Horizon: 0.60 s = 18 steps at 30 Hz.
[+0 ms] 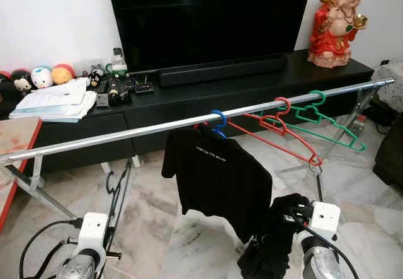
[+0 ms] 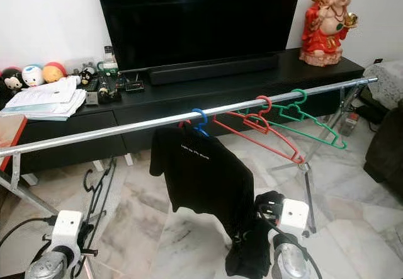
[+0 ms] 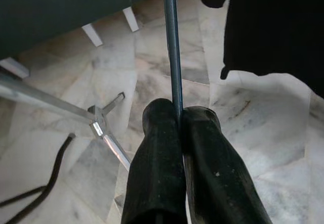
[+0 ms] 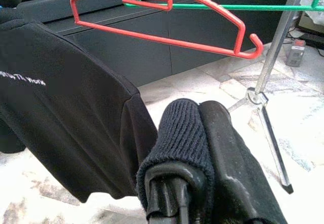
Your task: Hang hanger
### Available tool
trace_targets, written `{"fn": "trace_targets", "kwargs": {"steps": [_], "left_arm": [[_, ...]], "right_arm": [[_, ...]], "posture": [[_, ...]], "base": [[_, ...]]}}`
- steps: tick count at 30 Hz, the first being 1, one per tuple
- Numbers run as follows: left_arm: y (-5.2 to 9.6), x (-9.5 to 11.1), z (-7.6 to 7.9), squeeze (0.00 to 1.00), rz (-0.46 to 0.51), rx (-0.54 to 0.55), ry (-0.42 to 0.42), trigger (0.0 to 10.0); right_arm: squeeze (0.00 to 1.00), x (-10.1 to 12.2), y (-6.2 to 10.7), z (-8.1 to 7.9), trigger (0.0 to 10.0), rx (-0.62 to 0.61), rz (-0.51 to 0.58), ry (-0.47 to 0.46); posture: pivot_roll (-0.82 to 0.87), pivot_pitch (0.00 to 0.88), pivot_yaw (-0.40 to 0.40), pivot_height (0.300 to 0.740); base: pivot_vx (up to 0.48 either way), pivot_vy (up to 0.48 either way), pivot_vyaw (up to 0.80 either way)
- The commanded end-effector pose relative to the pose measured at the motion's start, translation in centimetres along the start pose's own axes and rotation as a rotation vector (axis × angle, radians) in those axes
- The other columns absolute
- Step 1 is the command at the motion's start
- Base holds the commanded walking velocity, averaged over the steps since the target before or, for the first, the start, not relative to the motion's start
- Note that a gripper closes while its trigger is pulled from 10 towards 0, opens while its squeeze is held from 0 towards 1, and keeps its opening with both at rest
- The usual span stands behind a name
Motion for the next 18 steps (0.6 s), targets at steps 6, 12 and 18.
{"fn": "trace_targets", "kwargs": {"steps": [6,12,18], "left_arm": [[-0.06,0.96,-0.55,0.00,0.033,0.006,-0.042,10.0],[-0.28,1.79,0.30,0.00,0.070,-0.018,-0.041,10.0],[-0.21,1.29,0.18,0.00,0.046,-0.013,-0.053,10.0]], "right_arm": [[0.00,1.25,-0.53,-0.24,10.0,0.002,0.043,-0.002],[0.00,1.06,-0.42,-0.06,10.0,-0.002,0.038,-0.001],[0.00,1.03,-0.40,-0.06,10.0,-0.001,0.037,0.000]], "posture": [[0.06,0.000,0.040,0.740],[0.06,0.000,0.038,0.740],[0.06,0.000,0.039,0.740]], "base": [[0.000,0.000,0.00],[0.000,0.000,0.00],[0.000,0.000,0.00]]}}
Point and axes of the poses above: a point about 5 cm out from each wrist's last joint towards the gripper, its own y axis pointing back from the gripper into the wrist, its own x axis along the axis of the wrist's last joint, z = x × y, the point moved 3 cm from there along -y, pointing out of the wrist towards the gripper, and after that the axes turned 15 degrees about y, right-handed, at the moved point
